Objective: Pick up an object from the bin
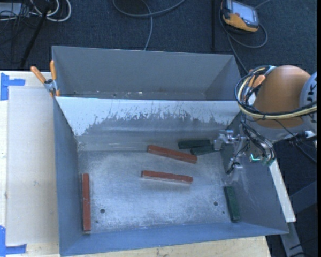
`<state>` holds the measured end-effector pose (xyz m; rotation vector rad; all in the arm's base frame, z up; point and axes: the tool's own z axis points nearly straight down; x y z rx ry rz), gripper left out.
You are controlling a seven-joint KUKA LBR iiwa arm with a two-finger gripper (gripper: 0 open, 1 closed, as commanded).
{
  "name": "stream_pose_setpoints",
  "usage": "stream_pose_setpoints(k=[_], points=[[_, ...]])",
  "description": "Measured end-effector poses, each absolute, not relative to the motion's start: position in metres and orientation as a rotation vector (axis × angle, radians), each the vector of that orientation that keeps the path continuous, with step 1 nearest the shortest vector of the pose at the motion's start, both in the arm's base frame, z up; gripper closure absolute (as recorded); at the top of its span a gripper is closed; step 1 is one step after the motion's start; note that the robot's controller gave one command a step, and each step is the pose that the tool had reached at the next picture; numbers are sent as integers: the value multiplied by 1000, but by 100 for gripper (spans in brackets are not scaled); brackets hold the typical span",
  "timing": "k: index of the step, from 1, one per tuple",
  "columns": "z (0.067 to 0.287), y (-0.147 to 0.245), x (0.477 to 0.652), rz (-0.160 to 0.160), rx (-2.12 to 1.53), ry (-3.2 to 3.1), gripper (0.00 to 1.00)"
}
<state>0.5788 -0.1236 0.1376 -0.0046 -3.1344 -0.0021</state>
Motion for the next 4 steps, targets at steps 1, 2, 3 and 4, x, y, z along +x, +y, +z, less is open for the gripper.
stream_pose_setpoints(k=[1,2,3,4], points=[[99,-47,601,-6,317,-3123,0],[70,-16,575,-3,560,-3091,0],[70,-17,576,-1,562,-3091,100],[70,-17,575,-1,564,-3091,0]])
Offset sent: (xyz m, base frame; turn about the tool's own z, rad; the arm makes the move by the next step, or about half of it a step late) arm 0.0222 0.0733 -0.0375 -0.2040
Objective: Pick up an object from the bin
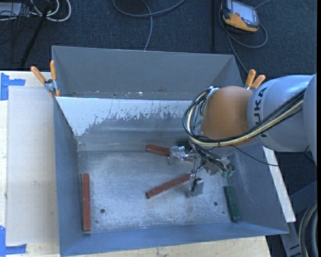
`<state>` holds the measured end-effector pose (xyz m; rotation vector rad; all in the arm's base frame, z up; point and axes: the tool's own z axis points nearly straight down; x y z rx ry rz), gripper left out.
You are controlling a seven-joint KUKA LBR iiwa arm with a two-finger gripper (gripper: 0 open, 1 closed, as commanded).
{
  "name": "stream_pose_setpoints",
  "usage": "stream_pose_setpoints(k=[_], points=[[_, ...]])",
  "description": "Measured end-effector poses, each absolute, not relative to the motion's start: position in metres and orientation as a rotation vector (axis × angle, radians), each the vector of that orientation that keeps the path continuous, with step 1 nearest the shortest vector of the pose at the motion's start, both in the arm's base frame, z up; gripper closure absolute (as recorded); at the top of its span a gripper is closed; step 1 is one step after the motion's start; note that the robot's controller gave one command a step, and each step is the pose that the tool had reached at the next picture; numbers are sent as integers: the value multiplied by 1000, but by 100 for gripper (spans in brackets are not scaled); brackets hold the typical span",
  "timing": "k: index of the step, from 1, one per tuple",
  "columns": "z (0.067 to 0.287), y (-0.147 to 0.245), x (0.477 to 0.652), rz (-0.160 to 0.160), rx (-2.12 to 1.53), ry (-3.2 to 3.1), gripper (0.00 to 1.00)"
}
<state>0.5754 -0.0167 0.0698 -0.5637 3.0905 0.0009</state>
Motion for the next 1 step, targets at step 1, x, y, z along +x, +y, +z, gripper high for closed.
stream_pose_setpoints(k=[1], points=[[70,-17,576,0,-566,3090,100]])
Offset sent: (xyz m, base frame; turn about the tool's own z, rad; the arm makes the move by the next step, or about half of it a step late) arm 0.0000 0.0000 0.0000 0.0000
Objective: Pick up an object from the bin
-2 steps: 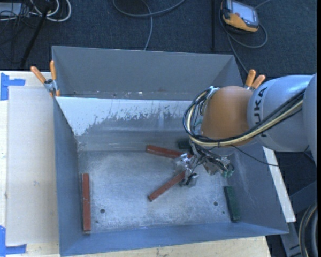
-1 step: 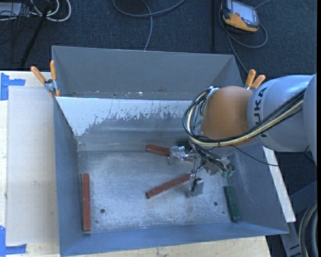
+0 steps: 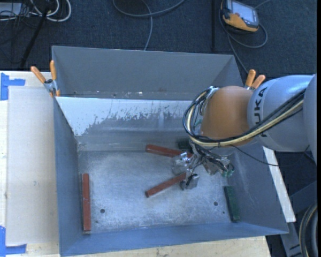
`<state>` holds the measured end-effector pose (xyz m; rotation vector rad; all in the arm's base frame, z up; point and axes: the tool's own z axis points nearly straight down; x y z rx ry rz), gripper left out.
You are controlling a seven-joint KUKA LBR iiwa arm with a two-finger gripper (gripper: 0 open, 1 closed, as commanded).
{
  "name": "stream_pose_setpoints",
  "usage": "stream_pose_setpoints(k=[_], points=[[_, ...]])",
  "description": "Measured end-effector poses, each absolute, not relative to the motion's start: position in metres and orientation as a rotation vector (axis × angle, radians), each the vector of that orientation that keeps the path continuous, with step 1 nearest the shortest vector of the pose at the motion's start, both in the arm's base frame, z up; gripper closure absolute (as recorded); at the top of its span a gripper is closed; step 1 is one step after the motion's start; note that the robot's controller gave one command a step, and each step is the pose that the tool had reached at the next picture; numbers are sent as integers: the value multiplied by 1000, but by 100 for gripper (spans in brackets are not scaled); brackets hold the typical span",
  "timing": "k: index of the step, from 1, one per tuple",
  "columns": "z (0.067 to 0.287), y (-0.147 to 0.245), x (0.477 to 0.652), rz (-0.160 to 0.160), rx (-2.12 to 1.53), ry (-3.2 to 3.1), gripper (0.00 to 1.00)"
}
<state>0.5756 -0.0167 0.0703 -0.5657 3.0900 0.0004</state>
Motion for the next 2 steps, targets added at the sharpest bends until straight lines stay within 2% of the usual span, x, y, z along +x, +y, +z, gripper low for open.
stream_pose_setpoints(k=[1,2], points=[[162,-38,566,-3,-487,3096,100],[241,-27,572,-2,-550,3083,100]])
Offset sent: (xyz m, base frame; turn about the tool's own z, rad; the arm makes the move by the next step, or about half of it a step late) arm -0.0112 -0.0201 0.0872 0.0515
